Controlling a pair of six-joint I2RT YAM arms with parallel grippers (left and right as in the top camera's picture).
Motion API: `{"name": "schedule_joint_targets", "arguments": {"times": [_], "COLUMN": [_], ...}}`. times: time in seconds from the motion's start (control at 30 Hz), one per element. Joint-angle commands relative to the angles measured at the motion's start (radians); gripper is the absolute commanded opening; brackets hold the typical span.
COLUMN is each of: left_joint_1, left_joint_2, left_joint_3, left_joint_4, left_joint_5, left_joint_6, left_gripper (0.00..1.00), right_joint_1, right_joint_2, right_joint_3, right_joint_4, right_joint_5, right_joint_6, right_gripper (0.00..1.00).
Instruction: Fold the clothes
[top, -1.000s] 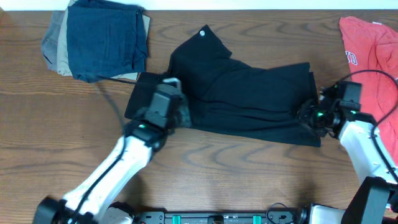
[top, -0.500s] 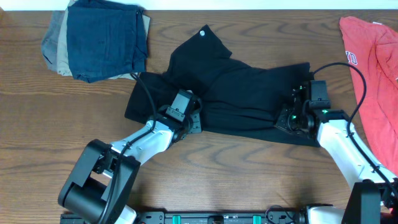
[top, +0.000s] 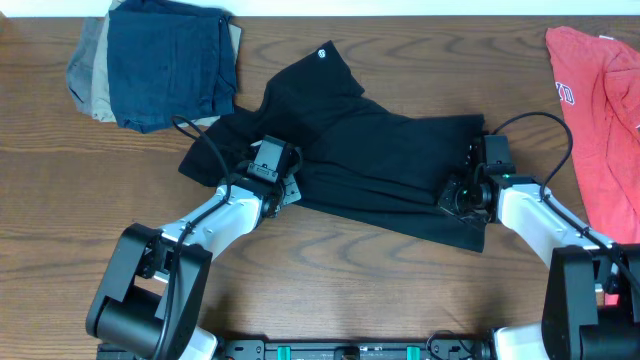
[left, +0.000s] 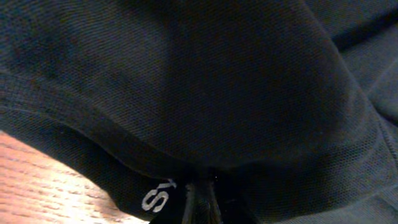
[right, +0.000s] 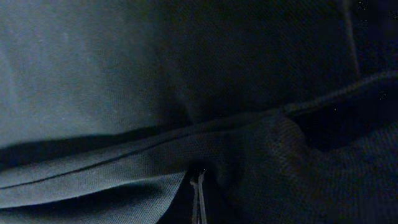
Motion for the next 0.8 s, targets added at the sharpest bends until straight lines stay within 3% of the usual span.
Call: {"name": "schedule_joint_targets", "arguments": {"times": [0.0, 0.33, 0.63, 0.77], "left_joint_1": [0.016, 0.014, -0.109, -0.140], "left_joint_2": [0.027, -0.161, -0.486, -0.541], "left_joint_3": [-0.027, -0.027, -0.027, -0.027], "left_joint_4": [-0.047, -0.167, -0.255, -0.230], "left_joint_5": [-0.067, -0.064, -0.070, -0.157], "left_joint_6": [-0.013, -0.012, -0.016, -0.015], "left_gripper": [0.11, 0.11, 0.11, 0.12], "right_joint_1": [0.010, -0.060, -0.144, -0.141], "right_joint_2": [0.049, -0.018, -0.177, -0.248], "right_joint_3": [-0.017, 0.014, 0.090, 0.103], "right_joint_4": [-0.057, -0.196, -0.328, -0.349], "right_joint_5": [0.023, 0.203, 0.236, 0.184], "right_joint_6": [0.053, 0.071, 0.042, 0.012], "right_gripper": [0.01, 0.01, 0.01, 0.01]}}
